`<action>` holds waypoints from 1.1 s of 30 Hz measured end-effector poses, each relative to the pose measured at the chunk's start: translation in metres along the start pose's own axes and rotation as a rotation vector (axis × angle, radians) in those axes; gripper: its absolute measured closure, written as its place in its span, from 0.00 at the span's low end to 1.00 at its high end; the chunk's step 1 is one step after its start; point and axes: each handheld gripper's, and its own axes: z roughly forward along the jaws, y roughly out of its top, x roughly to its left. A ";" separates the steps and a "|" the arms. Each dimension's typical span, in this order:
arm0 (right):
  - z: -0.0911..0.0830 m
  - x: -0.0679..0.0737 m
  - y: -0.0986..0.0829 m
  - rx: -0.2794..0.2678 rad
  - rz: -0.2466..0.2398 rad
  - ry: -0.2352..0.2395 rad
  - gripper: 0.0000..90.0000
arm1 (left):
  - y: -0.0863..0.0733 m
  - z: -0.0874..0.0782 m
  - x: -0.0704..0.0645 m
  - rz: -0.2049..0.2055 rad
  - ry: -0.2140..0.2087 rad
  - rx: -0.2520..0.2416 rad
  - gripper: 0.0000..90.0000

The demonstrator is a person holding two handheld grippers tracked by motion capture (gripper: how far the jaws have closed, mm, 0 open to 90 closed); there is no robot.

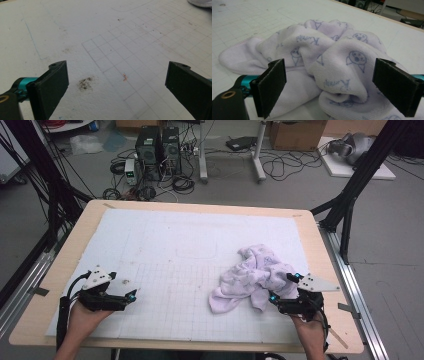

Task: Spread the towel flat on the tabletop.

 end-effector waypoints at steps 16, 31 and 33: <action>-0.006 -0.001 0.002 -0.008 0.015 0.039 0.12 | -0.002 0.002 0.001 0.011 0.001 0.010 0.06; 0.053 -0.011 0.037 0.177 0.007 0.119 0.12 | -0.002 0.001 0.000 0.011 0.003 0.006 0.06; 0.066 -0.010 0.033 0.246 -0.006 0.118 0.13 | -0.002 0.002 0.000 0.007 0.001 0.004 0.06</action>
